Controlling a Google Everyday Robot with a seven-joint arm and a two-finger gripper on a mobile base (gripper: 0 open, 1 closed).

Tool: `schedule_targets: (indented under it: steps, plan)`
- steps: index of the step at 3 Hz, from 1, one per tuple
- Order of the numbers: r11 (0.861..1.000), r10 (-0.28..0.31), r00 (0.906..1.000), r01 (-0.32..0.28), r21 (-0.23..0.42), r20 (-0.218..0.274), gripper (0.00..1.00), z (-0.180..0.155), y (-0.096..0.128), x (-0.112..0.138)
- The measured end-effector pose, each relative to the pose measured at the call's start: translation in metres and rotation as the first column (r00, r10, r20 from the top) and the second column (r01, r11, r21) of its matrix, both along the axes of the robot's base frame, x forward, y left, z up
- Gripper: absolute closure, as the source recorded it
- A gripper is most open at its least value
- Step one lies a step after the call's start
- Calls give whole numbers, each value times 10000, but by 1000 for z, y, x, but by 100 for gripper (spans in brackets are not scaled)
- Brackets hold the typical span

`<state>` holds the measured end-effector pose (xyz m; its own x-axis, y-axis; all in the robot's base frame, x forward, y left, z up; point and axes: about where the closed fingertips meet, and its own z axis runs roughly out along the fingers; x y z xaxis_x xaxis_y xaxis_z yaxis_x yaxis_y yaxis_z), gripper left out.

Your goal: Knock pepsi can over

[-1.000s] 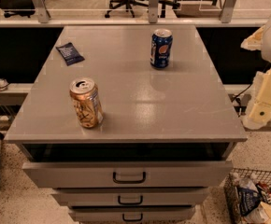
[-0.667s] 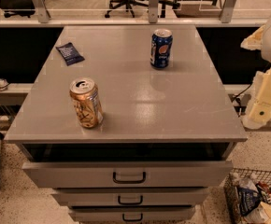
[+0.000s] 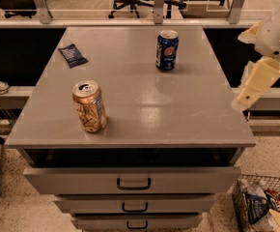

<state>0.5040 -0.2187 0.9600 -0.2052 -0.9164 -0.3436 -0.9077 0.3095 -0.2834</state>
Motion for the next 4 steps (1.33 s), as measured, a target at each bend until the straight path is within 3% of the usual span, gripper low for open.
schedule_targets:
  steps: [2,3,4]
  plan:
    - [9859,-222,9954,63,1675,933,0,-17,8,97]
    - [9622,-440,9920,103,2723,1181,0,-25,15,133]
    - [9286,-601,9891,60,3710,1344,0,-31,29,160]
